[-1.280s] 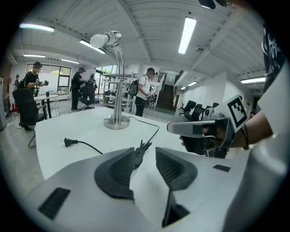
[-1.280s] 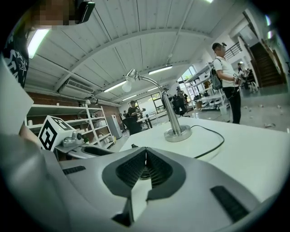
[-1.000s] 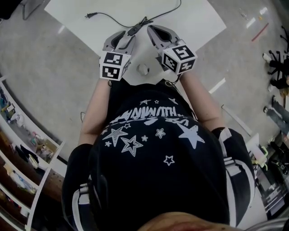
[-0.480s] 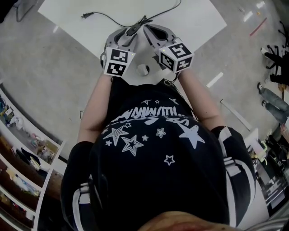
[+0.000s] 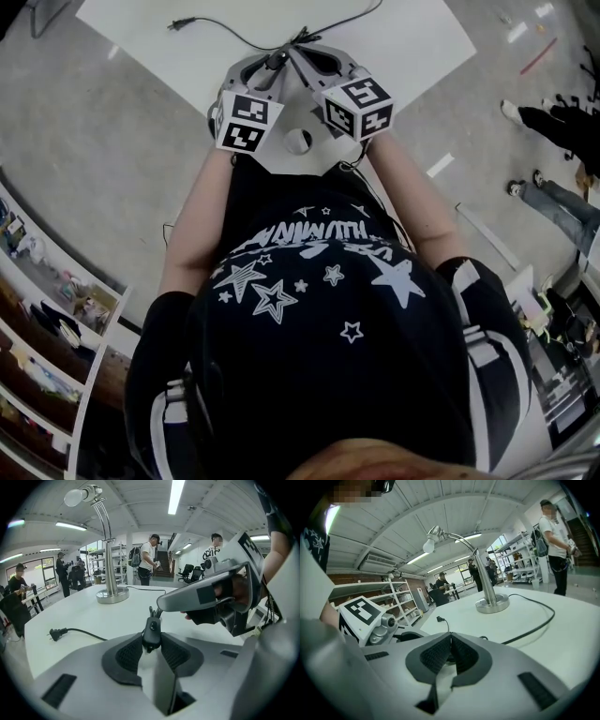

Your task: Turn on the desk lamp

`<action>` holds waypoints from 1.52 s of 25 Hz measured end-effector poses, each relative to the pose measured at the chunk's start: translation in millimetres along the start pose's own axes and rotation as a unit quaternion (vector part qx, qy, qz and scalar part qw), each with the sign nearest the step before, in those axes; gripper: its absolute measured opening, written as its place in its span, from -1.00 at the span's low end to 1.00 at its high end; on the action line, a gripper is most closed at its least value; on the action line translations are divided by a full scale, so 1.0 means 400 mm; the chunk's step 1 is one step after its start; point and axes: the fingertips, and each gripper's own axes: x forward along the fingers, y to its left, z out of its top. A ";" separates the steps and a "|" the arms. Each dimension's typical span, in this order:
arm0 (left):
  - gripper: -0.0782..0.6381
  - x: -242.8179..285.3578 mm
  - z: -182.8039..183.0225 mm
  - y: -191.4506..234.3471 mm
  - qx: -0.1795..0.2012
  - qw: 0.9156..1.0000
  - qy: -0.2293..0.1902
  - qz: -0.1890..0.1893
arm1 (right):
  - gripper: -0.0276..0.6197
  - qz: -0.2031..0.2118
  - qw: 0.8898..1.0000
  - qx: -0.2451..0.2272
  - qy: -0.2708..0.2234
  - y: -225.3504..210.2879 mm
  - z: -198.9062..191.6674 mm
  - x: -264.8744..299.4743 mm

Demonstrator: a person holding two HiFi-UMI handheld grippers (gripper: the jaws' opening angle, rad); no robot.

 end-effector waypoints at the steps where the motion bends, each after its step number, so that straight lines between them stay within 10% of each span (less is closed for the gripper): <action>1: -0.39 -0.001 0.003 -0.001 -0.002 1.000 0.001 0.000 | -0.90 0.000 1.000 -0.005 0.008 0.001 -0.003 0.006; 18: -0.40 -0.002 0.001 -0.003 -0.022 1.000 0.011 -0.008 | -0.90 0.015 0.993 0.003 0.117 0.010 -0.044 0.055; 38: -0.40 0.002 -0.014 -0.001 -0.046 0.999 0.016 0.000 | -0.90 0.018 0.993 -0.007 0.120 0.008 -0.064 0.056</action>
